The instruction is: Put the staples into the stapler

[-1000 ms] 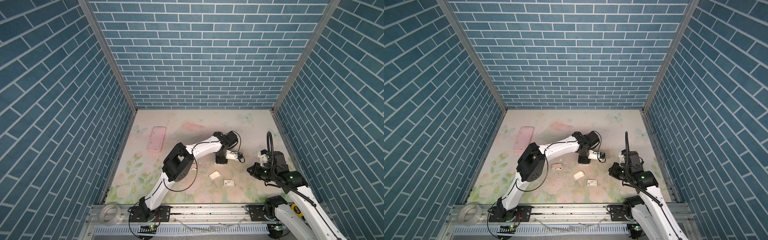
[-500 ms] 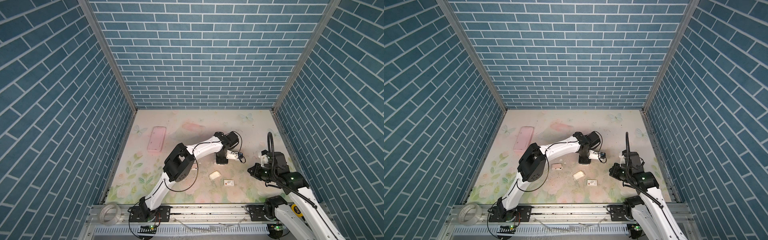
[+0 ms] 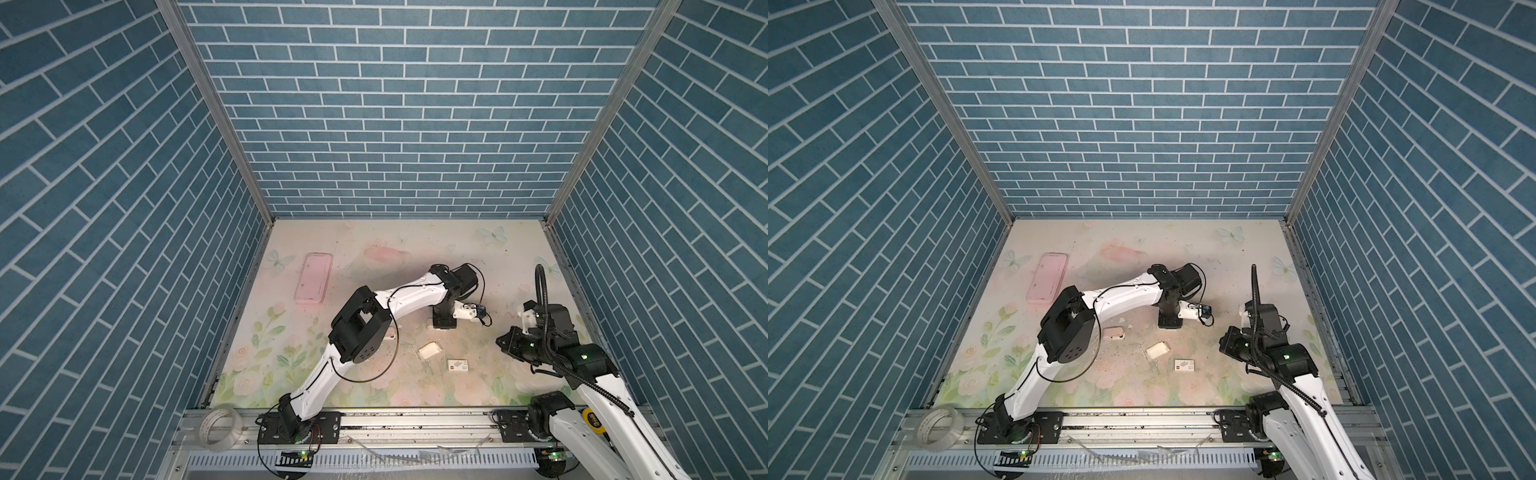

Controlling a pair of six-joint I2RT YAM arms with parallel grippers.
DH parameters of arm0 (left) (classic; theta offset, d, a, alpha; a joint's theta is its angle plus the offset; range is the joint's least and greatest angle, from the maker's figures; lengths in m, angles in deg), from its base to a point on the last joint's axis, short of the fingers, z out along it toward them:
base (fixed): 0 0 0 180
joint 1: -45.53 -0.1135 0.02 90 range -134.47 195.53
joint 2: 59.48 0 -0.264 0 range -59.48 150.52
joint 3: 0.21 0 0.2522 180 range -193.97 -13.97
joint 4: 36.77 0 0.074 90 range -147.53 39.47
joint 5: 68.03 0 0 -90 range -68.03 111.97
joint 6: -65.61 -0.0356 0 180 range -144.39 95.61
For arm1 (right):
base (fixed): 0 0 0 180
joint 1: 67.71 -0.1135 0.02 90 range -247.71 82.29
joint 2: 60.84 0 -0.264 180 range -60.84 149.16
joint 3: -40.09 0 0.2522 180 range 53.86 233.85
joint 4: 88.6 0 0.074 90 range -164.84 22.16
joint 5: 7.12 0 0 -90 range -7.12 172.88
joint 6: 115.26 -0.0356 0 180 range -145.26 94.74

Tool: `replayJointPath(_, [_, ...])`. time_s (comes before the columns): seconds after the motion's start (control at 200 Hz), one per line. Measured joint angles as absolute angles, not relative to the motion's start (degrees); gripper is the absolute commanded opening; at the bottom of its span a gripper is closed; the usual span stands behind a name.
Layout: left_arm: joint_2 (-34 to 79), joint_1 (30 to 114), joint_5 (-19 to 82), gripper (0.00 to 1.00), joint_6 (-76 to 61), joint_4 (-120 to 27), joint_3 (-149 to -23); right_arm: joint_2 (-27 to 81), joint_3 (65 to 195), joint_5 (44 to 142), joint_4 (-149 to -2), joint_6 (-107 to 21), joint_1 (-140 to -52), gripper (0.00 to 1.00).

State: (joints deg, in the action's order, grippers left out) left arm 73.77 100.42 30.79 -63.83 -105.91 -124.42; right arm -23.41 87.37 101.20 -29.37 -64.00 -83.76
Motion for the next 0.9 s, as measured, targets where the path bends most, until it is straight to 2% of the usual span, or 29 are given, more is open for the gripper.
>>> replayJointPath(0.895, [68.5, 100.7, 30.0, 0.12, -63.6, -100.0, -118.0, -21.6, 87.9, 99.6, -29.8, -64.0, -83.8, 0.03])
